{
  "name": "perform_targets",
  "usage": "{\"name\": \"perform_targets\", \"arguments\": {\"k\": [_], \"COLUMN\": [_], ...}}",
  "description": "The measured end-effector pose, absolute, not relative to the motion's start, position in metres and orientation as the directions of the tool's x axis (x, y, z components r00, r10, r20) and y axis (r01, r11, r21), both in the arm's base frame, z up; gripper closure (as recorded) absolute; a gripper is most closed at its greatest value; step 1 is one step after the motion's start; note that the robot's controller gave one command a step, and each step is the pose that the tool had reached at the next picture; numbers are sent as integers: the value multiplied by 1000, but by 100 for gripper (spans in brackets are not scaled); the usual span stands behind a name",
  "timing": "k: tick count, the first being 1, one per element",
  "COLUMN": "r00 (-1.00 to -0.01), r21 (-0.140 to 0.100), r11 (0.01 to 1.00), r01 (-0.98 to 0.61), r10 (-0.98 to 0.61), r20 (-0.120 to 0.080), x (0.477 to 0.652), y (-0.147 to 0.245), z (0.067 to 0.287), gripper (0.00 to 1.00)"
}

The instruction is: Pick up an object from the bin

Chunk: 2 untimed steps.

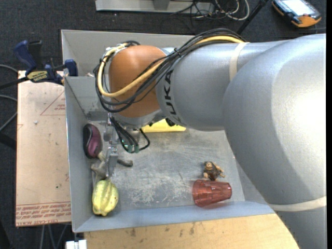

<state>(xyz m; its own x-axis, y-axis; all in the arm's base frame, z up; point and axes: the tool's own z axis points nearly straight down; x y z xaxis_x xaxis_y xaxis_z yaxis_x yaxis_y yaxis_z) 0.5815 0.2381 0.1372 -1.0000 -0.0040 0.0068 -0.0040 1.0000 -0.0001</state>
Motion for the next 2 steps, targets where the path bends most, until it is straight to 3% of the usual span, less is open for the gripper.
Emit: {"name": "perform_targets", "arguments": {"k": [1,2], "r00": [-1000,-968], "r21": [1,-4], "r11": [1000,968], "r01": [-1,-251], "r10": [-1,-251], "r20": [0,4], "x": [584,587], "y": [237,250], "z": [142,79], "gripper": [0,100]}}
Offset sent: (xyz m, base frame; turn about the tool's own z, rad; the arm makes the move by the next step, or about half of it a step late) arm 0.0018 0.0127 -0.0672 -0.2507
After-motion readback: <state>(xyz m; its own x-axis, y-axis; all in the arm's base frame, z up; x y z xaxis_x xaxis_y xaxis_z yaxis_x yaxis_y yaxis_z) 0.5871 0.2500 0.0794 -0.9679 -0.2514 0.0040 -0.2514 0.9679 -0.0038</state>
